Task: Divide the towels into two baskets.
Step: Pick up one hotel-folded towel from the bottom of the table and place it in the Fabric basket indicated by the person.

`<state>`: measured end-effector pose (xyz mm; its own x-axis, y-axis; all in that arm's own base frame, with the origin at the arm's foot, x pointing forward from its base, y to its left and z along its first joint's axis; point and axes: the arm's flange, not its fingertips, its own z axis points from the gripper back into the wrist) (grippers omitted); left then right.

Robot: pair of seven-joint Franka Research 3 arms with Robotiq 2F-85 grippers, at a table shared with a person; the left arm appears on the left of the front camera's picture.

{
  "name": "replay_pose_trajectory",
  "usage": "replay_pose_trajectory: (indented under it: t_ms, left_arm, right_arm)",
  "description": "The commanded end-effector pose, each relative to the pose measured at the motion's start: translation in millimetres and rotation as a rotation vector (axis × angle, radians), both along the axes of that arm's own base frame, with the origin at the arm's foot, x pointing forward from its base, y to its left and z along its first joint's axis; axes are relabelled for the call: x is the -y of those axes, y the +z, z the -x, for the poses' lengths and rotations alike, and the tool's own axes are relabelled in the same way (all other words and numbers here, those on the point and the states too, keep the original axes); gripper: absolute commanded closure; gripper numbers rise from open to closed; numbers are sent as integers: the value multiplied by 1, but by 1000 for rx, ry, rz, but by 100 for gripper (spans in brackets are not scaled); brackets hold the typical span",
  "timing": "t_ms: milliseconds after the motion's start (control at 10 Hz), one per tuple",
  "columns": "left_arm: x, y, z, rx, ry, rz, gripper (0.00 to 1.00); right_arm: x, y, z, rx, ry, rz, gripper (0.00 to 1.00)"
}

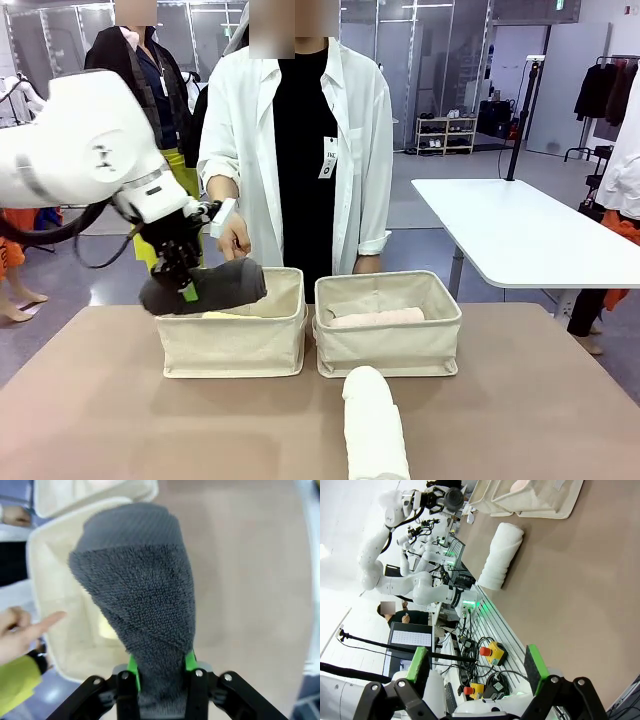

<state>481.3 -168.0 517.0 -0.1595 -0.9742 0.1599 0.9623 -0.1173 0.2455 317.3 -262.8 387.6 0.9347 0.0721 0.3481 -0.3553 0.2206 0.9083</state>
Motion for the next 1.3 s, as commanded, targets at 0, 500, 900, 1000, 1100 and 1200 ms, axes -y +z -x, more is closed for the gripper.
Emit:
replay_pose_trajectory:
  t_ms: [0, 500, 900, 1000, 1100, 1200]
  left_arm:
    - [13, -6, -56, 107, -6, -71, 63]
    - [38, -58, -125, 57, -78, -133, 63]
    - [37, -69, -129, 62, -45, -149, 0]
    - [36, -69, -127, 61, -26, -149, 0]
    - [35, -69, -125, 58, -9, -138, 0]
    - [31, -69, -123, 54, 14, -127, 0]
  right_arm:
    - [-1, 1, 4, 13, 5, 9, 4]
    - [-1, 1, 4, 13, 5, 9, 4]
    - [-1, 1, 4, 13, 5, 9, 4]
    - [-1, 1, 4, 13, 5, 9, 4]
    - [-1, 1, 4, 13, 5, 9, 4]
    - [-1, 1, 4, 13, 5, 9, 4]
